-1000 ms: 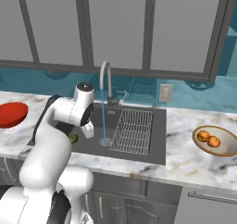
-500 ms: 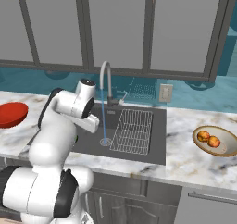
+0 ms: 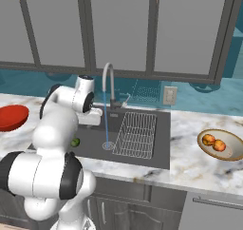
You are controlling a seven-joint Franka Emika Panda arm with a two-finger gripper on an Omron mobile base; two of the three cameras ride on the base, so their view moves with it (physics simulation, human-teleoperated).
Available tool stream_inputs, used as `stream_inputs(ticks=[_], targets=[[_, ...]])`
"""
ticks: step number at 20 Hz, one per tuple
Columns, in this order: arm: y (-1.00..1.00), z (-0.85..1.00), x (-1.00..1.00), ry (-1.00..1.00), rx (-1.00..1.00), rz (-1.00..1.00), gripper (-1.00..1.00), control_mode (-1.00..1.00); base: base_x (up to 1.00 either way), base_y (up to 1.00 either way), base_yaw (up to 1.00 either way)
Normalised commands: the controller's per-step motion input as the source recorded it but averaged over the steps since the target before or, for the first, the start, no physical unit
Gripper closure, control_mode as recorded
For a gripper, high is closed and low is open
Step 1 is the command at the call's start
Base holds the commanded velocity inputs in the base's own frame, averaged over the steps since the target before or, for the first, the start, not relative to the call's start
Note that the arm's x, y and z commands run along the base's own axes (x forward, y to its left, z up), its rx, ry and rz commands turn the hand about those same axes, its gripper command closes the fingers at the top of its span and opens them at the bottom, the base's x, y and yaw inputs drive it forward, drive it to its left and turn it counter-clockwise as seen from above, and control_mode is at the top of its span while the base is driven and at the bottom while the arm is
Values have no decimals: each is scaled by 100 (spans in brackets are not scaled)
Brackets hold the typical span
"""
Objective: Pick the peachs from the sink and place them in one bowl. Place the avocado in the other bowl. Then turn off the sink faucet.
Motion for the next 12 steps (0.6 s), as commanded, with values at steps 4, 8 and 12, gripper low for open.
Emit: stream_inputs(ticks=[4,8,12], targets=[[0,0,-4,-30,-2,24,-100,-100,0,0,0],[3,-2,-3,-3,0,-2,-100,-100,0,0,0],[12,-8,-2,-22,0,-16,-100,-100,0,0,0]])
